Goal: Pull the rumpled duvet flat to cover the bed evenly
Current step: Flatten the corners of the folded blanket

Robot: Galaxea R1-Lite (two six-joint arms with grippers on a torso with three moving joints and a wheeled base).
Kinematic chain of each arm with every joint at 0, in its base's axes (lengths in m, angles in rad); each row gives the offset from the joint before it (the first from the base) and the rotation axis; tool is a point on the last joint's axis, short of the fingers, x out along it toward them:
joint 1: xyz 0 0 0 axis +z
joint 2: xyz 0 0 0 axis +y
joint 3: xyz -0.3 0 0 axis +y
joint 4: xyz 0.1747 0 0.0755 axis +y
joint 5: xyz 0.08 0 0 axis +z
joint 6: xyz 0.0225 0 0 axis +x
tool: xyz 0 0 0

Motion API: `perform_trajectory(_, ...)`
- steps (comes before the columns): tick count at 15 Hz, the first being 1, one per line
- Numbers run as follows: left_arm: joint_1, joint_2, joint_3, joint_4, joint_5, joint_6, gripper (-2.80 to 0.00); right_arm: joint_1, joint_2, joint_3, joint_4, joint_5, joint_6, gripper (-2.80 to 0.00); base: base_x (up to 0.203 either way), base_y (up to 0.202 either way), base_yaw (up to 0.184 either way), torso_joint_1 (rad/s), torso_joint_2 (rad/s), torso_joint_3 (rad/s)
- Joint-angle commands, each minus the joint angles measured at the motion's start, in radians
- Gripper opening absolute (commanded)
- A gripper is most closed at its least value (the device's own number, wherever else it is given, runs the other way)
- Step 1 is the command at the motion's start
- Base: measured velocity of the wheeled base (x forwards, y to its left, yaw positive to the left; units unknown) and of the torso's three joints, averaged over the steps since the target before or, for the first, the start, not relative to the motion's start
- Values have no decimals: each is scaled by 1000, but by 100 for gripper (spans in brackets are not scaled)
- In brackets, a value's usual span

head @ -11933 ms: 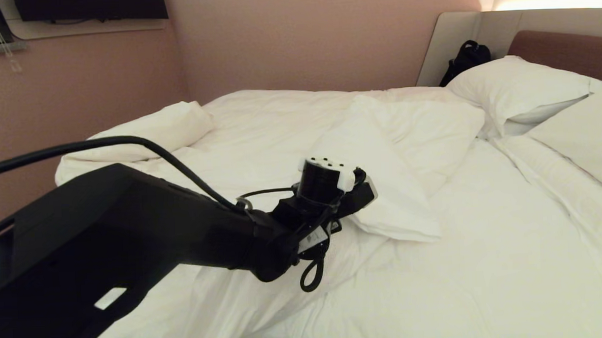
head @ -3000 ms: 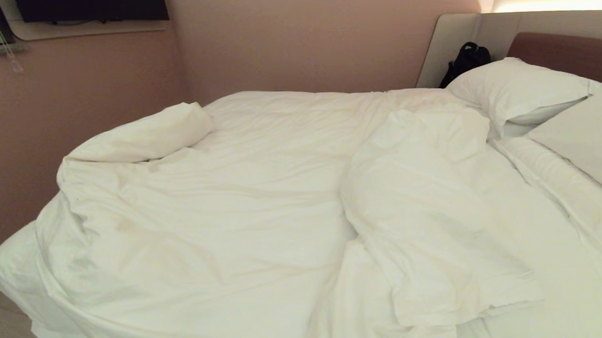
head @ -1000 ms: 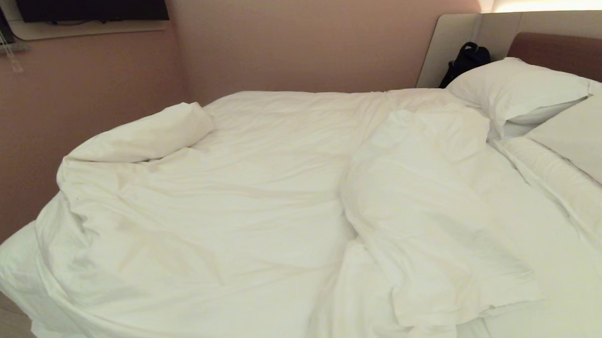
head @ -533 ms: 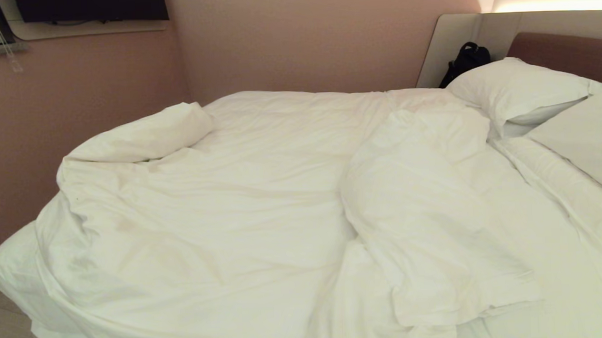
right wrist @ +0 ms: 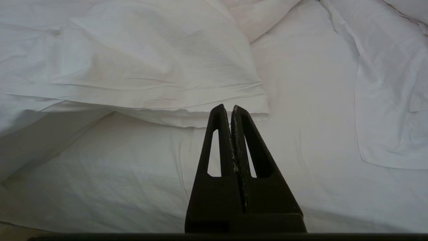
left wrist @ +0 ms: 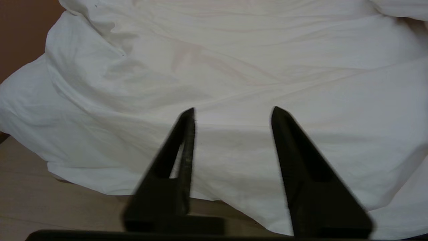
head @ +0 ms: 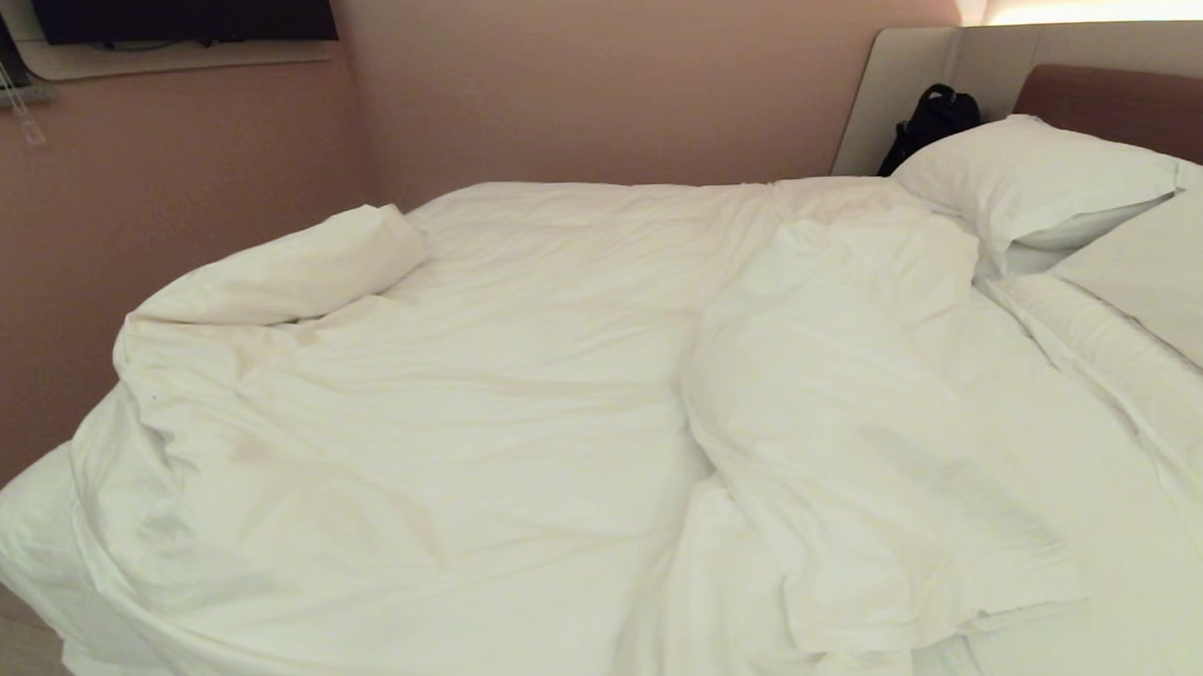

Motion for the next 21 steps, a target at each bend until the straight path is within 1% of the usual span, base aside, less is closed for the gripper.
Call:
perform_trajectory(1, 0, 0, 1, 0, 0, 1, -280, 0, 0, 0, 0, 0, 0, -280, 0, 0, 0, 0, 0, 0)
perform_trajectory(15, 0, 0, 1, 1, 0, 0, -280, 0, 0, 0, 0, -1, -15, -280, 0, 0, 0, 0, 0, 0)
perform_trajectory(21, 0, 0, 0, 0, -1, 1, -280, 0, 3, -18, 44, 1, -12, -280, 0, 0, 0, 0, 0, 0)
